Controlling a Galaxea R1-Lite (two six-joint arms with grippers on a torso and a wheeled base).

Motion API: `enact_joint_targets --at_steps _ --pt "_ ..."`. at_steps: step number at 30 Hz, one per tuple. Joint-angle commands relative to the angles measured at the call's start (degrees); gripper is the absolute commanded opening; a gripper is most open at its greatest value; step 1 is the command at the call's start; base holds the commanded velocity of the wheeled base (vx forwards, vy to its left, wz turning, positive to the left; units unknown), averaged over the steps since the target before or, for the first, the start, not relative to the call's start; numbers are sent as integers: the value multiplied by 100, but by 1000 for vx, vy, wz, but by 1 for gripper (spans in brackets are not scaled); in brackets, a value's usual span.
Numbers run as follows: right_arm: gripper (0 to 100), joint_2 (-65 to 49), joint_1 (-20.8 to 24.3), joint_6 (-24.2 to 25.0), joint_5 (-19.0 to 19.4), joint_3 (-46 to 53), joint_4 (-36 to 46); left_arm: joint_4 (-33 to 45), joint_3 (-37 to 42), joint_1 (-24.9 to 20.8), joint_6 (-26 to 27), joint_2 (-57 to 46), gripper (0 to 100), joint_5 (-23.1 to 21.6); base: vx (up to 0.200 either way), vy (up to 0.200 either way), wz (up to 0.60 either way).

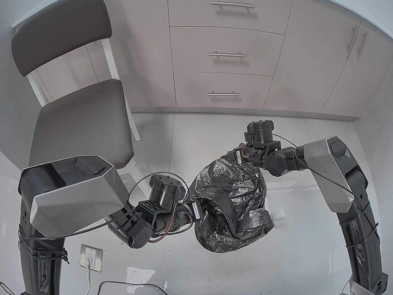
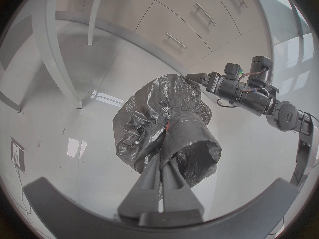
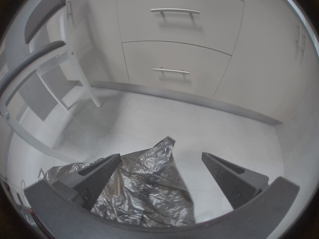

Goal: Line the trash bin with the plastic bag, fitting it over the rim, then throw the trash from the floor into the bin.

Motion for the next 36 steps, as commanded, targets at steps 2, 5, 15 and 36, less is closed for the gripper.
enact_joint_targets --at_steps 2,5,15,36 --pt "100 -158 -200 -296 80 -55 29 -2 22 -14 6 9 0 3 0 0 0" --pt "100 -167 -226 -349 185 -20 29 -2 22 -14 6 9 0 3 0 0 0" --pt "100 -272 -366 -824 660 296 38 -2 14 -14 15 18 0 -5 0 0 0" --pt "100 -334 -393 -806 1152 630 311 -2 5 -14 24 36 0 3 0 0 0"
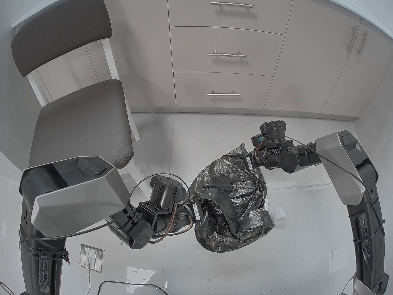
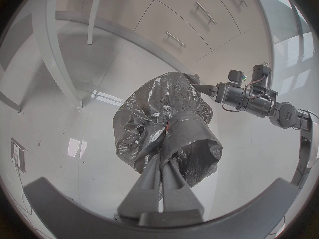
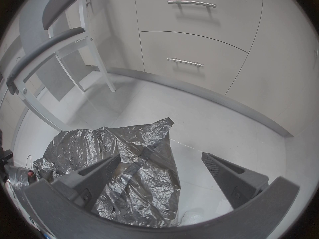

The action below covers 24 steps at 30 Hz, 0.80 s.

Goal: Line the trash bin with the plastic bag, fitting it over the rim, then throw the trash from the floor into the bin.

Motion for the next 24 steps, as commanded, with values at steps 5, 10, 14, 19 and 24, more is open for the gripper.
enact_joint_targets --at_steps 5,10,14,19,24 --pt "100 231 -12 -2 -1 -193 6 -2 0 0 -3 3 0 3 0 0 0" --pt "100 345 -3 7 -1 -316 6 -2 0 0 -3 3 0 3 0 0 0" --pt "100 389 24 34 -1 -325 -3 -2 0 0 -3 3 0 3 0 0 0" --pt "100 398 68 165 -1 -334 6 -2 0 0 -3 3 0 3 0 0 0" --pt "0 406 85 174 -1 -325 -3 -2 0 0 -3 3 0 3 0 0 0"
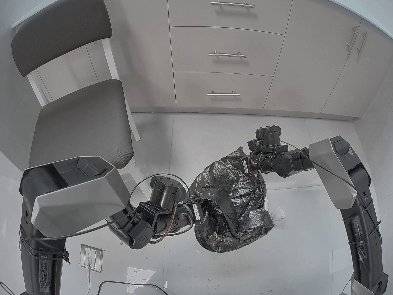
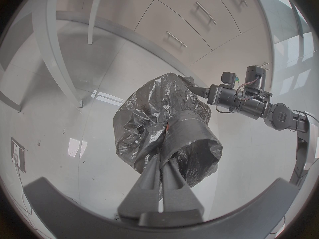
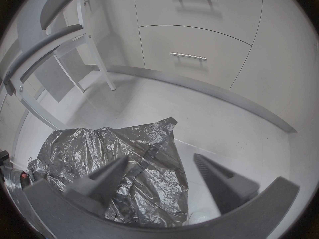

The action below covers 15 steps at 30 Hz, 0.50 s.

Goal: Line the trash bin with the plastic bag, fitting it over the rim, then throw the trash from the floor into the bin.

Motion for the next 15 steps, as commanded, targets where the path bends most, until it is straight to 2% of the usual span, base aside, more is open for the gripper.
enact_joint_targets --at_steps 1,15 --pt "0 27 21 5 -1 8 -5 -2 -1 0 -3 -3 0 1 0 0 0" --pt "0 -122 100 330 -10 -45 3 -2 -1 0 -3 6 0 1 0 0 0"
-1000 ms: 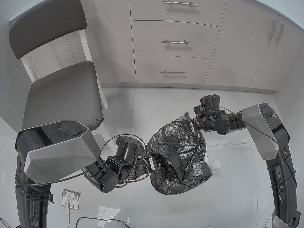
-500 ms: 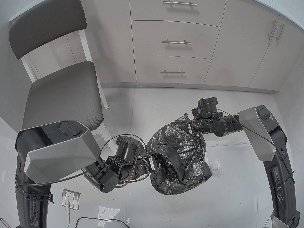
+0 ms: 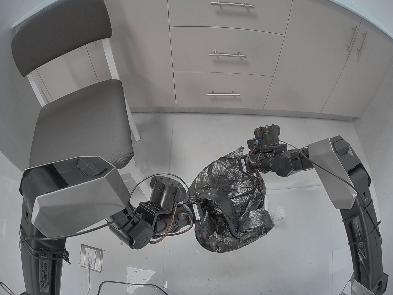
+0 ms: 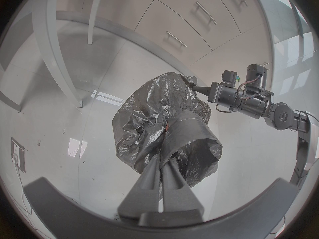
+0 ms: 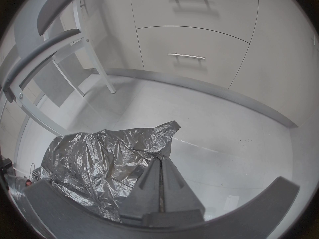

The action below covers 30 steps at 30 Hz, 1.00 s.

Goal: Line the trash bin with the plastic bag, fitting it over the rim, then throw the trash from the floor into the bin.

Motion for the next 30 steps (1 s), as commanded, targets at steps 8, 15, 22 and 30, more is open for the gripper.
enact_joint_targets --at_steps 8,15,22,30 --pt "0 -872 139 124 -10 709 25 -2 0 0 6 12 0 10 0 0 0" --pt "0 -1778 411 133 253 2194 86 -108 9 -26 190 82 0 194 0 0 0" --pt "0 -1356 499 141 289 2247 42 -310 70 -35 173 100 0 194 0 0 0" --pt "0 -960 526 598 157 1685 -388 -310 70 -26 173 91 0 194 0 0 0"
